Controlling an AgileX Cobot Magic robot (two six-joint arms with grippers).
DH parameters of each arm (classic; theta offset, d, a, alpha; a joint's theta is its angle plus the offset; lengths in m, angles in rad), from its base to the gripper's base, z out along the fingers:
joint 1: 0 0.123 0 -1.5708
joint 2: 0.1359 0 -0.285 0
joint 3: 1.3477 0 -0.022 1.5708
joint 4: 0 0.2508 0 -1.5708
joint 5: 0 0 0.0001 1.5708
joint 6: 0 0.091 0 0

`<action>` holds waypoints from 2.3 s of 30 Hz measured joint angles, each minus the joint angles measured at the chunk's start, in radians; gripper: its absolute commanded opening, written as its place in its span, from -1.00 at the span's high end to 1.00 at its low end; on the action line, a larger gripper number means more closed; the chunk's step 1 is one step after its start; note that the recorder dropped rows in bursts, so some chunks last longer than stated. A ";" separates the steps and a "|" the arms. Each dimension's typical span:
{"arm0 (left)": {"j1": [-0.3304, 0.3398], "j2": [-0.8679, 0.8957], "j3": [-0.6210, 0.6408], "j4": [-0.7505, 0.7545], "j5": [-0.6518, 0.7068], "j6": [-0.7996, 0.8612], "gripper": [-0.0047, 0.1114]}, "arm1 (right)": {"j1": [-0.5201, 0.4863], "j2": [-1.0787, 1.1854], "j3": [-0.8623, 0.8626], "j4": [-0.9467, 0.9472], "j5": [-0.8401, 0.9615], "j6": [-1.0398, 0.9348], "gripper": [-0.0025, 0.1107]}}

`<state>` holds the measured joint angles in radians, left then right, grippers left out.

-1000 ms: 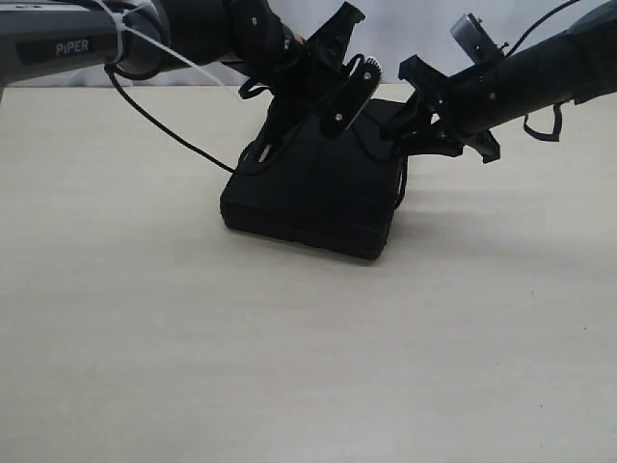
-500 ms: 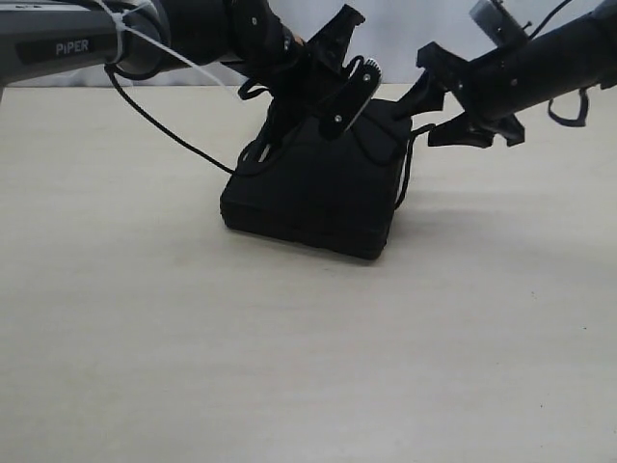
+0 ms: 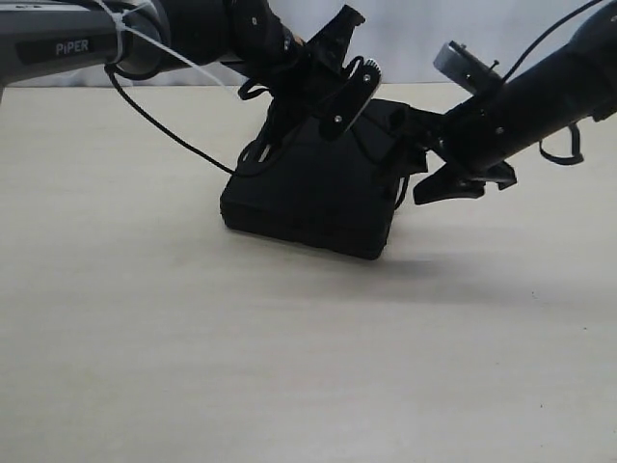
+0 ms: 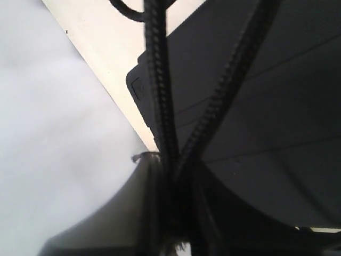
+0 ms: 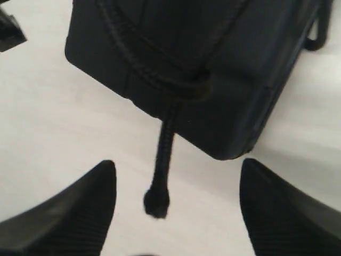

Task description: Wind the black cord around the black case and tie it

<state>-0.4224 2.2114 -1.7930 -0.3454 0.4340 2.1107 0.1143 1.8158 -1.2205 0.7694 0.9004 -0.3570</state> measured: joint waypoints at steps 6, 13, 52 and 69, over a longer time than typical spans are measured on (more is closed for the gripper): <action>0.000 0.000 0.000 0.000 0.000 0.000 0.92 | 0.044 0.000 0.000 0.009 -0.099 -0.002 0.25; 0.000 0.000 0.000 0.000 0.002 -0.027 0.92 | 0.050 0.018 0.000 0.030 -0.109 0.000 0.88; 0.316 -0.018 -0.007 0.022 0.434 -1.737 -0.19 | -0.097 -0.276 0.001 -0.014 -0.078 -0.047 0.88; 0.277 0.256 -0.280 -0.066 0.427 -1.789 -0.19 | -0.097 -0.242 0.010 -0.015 -0.082 -0.047 0.88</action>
<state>-0.1453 2.4675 -2.0731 -0.4110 0.8612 0.3220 0.0173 1.5741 -1.2106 0.7541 0.8182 -0.4036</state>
